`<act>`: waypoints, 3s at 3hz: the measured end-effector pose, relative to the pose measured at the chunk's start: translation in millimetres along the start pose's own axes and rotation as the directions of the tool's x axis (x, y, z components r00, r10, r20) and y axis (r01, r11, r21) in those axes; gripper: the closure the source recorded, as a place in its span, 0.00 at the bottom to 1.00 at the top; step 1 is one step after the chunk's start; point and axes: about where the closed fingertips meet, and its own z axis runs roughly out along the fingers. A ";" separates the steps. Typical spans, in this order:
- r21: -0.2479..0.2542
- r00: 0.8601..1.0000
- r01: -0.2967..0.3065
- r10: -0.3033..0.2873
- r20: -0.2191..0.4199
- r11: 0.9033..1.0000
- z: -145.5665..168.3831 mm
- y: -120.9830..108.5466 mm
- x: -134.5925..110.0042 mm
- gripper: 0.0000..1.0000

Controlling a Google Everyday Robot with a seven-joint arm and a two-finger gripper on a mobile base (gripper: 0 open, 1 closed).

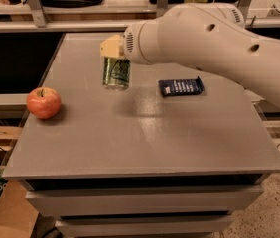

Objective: Place green can upright

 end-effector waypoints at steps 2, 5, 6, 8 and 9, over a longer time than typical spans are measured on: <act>-0.131 0.995 0.074 -0.065 0.071 0.989 2.3 23.3 -7.5 1.00; -0.177 0.982 0.168 -0.149 0.115 0.970 0.0 34.6 -8.7 1.00; -0.195 0.977 0.188 -0.164 0.134 0.963 1.5 37.5 -11.5 1.00; -0.320 0.953 0.273 -0.209 0.221 0.907 10.4 37.1 -21.8 1.00; -0.374 0.923 0.359 -0.263 0.282 0.855 12.4 40.8 -18.7 1.00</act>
Offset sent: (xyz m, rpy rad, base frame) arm -0.0112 0.0233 0.0106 0.0611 -0.1923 0.2168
